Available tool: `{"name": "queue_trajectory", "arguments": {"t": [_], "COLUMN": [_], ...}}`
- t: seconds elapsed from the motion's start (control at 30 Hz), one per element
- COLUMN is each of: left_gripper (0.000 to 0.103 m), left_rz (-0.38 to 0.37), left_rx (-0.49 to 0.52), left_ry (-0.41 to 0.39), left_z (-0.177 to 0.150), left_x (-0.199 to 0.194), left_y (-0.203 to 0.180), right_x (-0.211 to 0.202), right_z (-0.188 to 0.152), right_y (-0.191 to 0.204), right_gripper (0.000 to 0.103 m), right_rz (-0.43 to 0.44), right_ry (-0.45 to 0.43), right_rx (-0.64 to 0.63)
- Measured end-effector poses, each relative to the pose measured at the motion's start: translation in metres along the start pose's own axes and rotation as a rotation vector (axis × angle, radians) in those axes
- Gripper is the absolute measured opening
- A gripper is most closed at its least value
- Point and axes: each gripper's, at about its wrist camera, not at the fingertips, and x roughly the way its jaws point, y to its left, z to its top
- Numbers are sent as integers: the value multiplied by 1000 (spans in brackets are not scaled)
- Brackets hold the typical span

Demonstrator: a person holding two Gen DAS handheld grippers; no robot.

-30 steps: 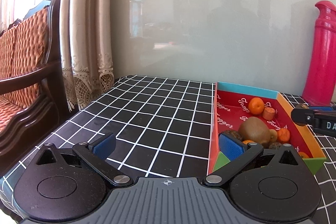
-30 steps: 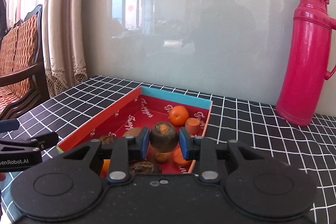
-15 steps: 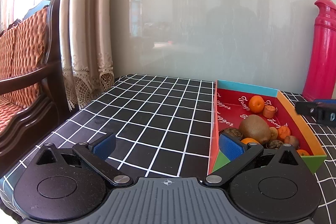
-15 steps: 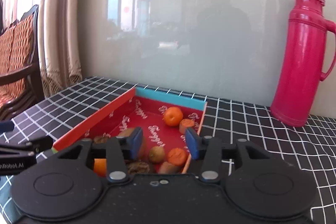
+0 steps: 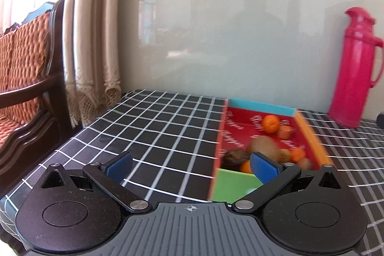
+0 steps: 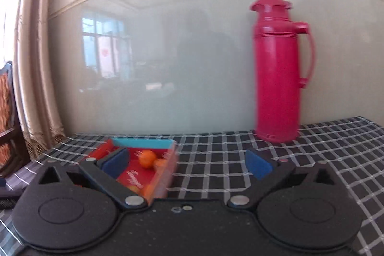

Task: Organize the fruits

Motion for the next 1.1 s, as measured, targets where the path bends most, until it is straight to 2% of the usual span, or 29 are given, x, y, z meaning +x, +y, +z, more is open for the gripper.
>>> {"name": "queue_trajectory", "arguments": {"t": [0.07, 0.27, 0.47, 0.57, 0.7, 0.8, 0.93, 1.1], "left_gripper": [103, 103, 103, 103, 103, 103, 103, 103], "left_rz": [-3, -44, -104, -116, -127, -125, -110, -116], "left_rx": [12, 59, 132, 169, 204, 202, 200, 167], "left_ry": [-6, 6, -52, -65, -63, -43, -55, -58], "left_z": [-2, -10, -16, -20, -29, -31, -32, -33], "left_x": [-15, -50, -82, -84, -76, -73, -74, -74], "left_y": [-7, -33, -65, -76, -89, -94, -93, -87], "right_x": [-13, -54, -85, -91, -95, -89, -80, -82], "right_z": [-6, -22, -34, -35, -32, -33, -38, -39], "right_y": [-9, -15, -22, -32, -48, -53, -54, -53], "right_gripper": [103, 103, 103, 103, 103, 103, 103, 103], "right_rz": [-32, -53, -94, -134, -138, -149, -144, -129], "right_ry": [5, 12, 8, 5, 8, 14, 49, 46], "right_rx": [-8, -67, -103, -120, -64, -61, -57, -55]}}
